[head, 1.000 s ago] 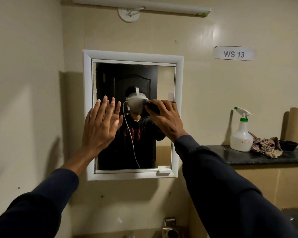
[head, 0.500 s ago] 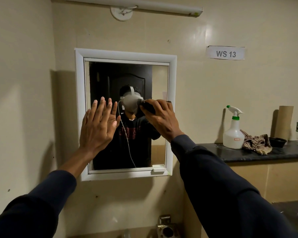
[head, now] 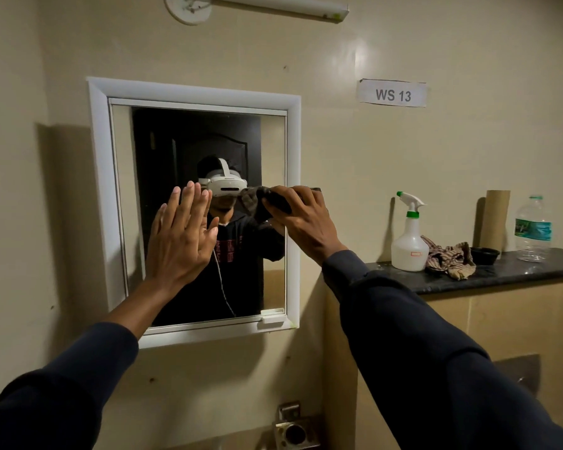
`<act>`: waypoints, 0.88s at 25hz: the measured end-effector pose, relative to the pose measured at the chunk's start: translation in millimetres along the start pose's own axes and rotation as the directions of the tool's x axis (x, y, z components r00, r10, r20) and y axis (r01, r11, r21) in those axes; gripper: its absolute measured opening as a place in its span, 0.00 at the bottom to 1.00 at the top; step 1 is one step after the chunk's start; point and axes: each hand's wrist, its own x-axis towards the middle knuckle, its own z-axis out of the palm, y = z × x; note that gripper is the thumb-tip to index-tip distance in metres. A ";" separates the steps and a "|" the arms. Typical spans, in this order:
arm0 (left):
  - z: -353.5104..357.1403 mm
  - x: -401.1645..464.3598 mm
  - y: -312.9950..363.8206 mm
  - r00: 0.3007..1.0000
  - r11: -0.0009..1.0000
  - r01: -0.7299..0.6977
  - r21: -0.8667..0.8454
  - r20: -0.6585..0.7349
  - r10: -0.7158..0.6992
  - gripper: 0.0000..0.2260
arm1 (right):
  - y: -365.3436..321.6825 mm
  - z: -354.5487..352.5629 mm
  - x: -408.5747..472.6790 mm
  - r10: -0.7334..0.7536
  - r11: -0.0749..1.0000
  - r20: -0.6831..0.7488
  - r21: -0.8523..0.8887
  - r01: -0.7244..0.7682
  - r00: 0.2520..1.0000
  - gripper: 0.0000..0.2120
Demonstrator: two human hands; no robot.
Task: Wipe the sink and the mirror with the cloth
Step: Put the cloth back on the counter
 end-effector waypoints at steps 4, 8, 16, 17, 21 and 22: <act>16.0 9.7 26.1 0.998 0.999 -0.054 -0.002 0.021 0.054 0.31 | 42.3 -3.1 -26.5 0.107 0.992 0.051 -0.071 -0.103 0.993 0.23; 37.0 18.5 57.5 0.992 0.992 -0.125 -0.017 0.025 0.125 0.30 | 77.9 -1.2 -60.9 0.277 0.960 0.235 -0.104 -0.260 0.931 0.24; 84.5 14.9 110.8 0.967 0.967 -0.254 -0.025 0.025 0.254 0.30 | 124.0 32.0 -136.8 0.543 0.835 0.511 -0.244 -0.494 0.666 0.07; 89.5 14.2 113.0 0.964 0.965 -0.262 -0.024 0.032 0.263 0.30 | 123.4 36.7 -143.6 0.569 0.815 0.557 -0.280 -0.508 0.605 0.08; 101.9 11.0 117.8 0.963 0.963 -0.262 -0.053 0.046 0.265 0.31 | 123.8 46.1 -150.4 0.543 0.752 0.778 -0.282 -0.596 0.316 0.17; 105.2 11.2 115.5 0.965 0.965 -0.256 -0.053 0.046 0.258 0.31 | 126.6 47.4 -150.6 0.518 0.773 0.797 -0.280 -0.570 0.311 0.19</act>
